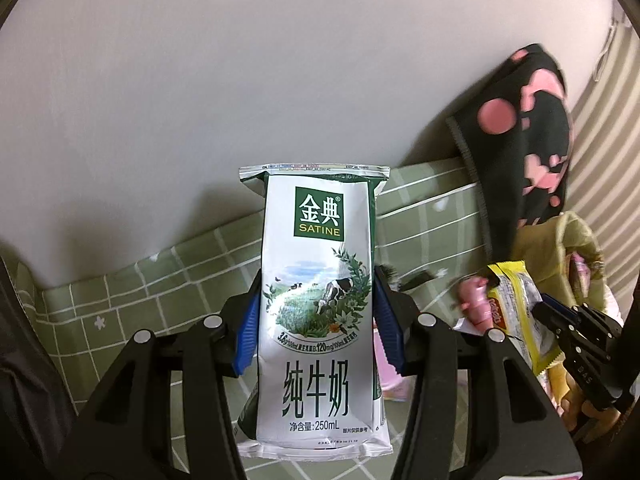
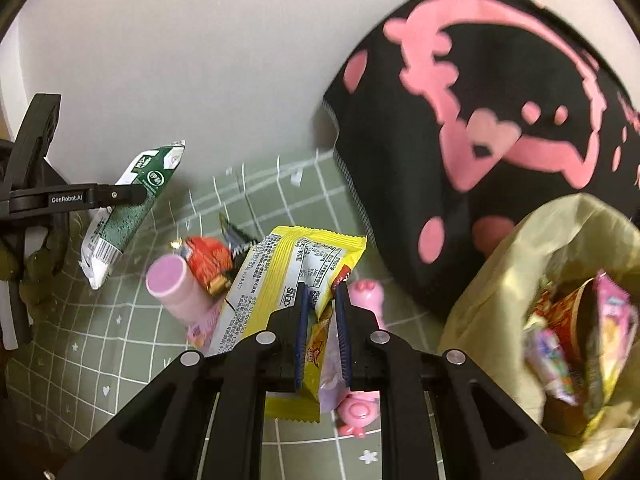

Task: Collect trash
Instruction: 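Carry the carton and yellow wrapper over the trash bag and open both tools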

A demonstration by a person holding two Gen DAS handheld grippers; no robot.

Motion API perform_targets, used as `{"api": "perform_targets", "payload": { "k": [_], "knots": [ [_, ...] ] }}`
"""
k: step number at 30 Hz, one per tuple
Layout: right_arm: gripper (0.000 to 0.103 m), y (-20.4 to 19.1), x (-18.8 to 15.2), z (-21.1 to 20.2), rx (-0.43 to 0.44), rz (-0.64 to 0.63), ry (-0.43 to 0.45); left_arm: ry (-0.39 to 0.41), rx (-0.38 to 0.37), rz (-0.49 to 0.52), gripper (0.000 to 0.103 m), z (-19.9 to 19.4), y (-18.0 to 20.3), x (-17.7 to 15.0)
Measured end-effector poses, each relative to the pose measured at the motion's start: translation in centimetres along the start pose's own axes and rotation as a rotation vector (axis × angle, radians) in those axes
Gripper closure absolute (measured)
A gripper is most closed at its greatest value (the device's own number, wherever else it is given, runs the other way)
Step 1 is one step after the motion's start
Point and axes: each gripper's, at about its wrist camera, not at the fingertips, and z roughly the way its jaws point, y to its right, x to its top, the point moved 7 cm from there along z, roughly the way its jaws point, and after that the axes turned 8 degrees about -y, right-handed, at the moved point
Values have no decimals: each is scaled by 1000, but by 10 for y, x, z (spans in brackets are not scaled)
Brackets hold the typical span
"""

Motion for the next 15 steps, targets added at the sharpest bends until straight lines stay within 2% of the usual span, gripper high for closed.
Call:
{"api": "perform_targets", "payload": {
  "k": [4,15],
  "knots": [
    [89,12,5,-27,-21,0,53,42,-37,53,56,-15,31,10],
    [89,71,18,-116,-147,46,206,161,-170,268,56,-47,165,36]
  ]
}}
